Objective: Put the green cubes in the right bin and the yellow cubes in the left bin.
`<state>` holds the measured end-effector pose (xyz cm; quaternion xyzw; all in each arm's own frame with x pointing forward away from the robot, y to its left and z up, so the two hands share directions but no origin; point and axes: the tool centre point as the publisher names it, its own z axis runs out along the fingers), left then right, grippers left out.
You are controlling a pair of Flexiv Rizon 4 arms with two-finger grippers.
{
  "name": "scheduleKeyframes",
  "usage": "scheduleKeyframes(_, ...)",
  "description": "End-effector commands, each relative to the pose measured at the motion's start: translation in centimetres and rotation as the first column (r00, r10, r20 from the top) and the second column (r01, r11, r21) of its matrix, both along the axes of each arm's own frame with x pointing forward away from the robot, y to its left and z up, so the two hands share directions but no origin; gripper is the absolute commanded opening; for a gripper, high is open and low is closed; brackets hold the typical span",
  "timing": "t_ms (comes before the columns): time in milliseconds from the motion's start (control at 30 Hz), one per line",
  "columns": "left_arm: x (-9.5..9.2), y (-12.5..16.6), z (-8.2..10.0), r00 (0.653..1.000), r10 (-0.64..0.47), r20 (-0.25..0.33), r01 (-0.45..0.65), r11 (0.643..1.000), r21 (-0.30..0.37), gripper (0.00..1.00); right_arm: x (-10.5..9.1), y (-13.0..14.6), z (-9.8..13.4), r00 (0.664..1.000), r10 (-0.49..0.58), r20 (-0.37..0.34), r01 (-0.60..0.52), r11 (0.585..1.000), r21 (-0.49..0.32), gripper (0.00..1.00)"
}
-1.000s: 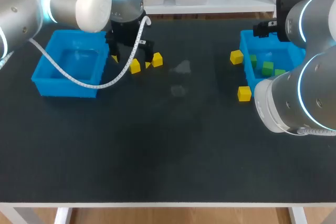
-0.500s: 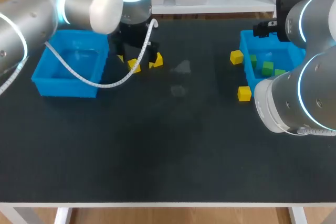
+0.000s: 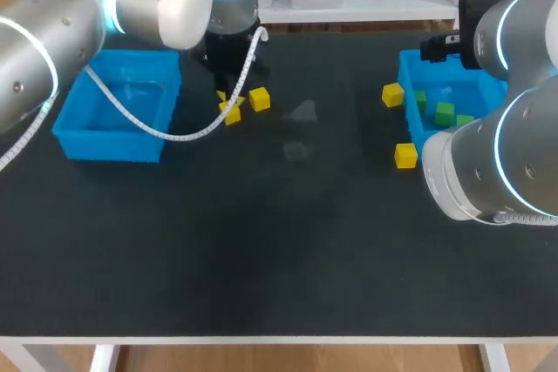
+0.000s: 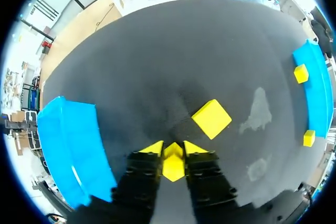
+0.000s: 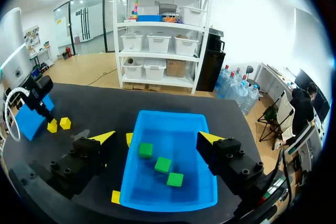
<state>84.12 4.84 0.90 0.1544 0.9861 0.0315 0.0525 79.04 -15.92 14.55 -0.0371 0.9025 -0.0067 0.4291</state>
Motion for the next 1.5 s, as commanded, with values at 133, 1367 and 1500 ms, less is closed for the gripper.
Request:
scheduleKeyframes(133,-0.7,0.9,1.0,0.999,-0.046,0.017,0.046,0.999,0.011,0.00,0.0,-0.1,0.1,1.000,0.006,-0.003,-0.006,1.000,0.005,1.00)
scheduleKeyframes(1367,-3.4,2.0,-1.0,0.984,-0.160,-0.084,0.161,0.987,0.015,0.00,0.0,-0.1,0.1,1.000,0.006,-0.003,-0.006,1.000,0.005,1.00)
scheduleKeyframes(1500,-3.6,1.8,-1.1,0.983,-0.161,-0.083,0.162,0.987,0.010,0.00,0.0,-0.1,0.1,1.000,0.006,-0.003,-0.006,1.000,0.005,1.00)
